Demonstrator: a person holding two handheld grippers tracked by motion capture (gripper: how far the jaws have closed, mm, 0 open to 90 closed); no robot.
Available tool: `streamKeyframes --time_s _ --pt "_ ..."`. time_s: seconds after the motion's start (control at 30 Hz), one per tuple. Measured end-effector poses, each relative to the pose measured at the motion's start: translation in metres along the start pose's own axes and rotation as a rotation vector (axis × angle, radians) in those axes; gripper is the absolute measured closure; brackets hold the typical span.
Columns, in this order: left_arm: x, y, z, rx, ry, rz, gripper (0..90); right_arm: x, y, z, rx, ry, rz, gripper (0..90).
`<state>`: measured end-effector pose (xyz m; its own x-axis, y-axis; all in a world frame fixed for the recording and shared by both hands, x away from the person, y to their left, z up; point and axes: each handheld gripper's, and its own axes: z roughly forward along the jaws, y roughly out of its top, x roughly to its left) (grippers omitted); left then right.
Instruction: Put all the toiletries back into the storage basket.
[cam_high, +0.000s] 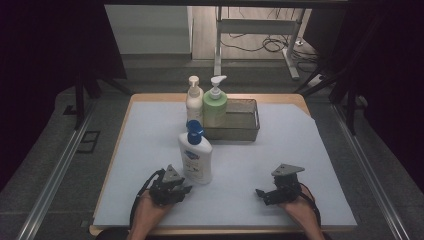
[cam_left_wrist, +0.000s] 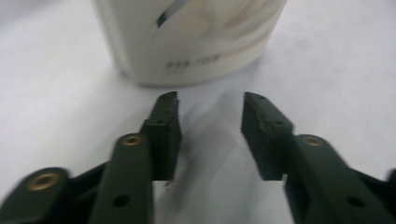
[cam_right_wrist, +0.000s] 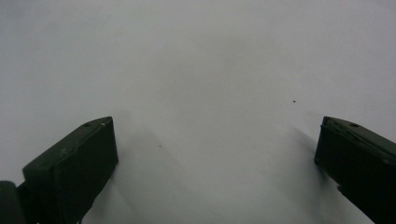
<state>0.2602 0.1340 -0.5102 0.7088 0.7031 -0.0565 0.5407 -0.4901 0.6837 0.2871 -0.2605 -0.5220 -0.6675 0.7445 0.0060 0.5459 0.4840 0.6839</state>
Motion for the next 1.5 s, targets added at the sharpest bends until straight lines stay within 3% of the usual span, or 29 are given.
streamKeyframes --time_s 0.13,0.3,0.47,1.03,1.5 --pt "0.004 -0.013 -0.007 0.02 0.07 0.008 42.0 0.0 0.0 0.0 0.0 0.0 0.0 0.0" --pt "0.011 -0.025 -0.016 0.004 0.112 -0.051 25.4 0.0 0.0 0.0 0.002 -0.001 0.003 0.0" --pt "0.019 -0.031 -0.014 0.0 0.124 -0.1 12.2 0.0 0.001 -0.001 -0.005 0.003 0.01 0.0" --pt "0.018 -0.032 -0.014 -0.007 0.13 -0.101 12.0 0.008 0.018 -0.014 -0.041 0.055 -0.018 0.0" --pt "0.018 -0.033 -0.014 -0.008 0.132 -0.1 12.0 0.027 0.049 -0.015 -0.083 0.171 -0.043 0.0"
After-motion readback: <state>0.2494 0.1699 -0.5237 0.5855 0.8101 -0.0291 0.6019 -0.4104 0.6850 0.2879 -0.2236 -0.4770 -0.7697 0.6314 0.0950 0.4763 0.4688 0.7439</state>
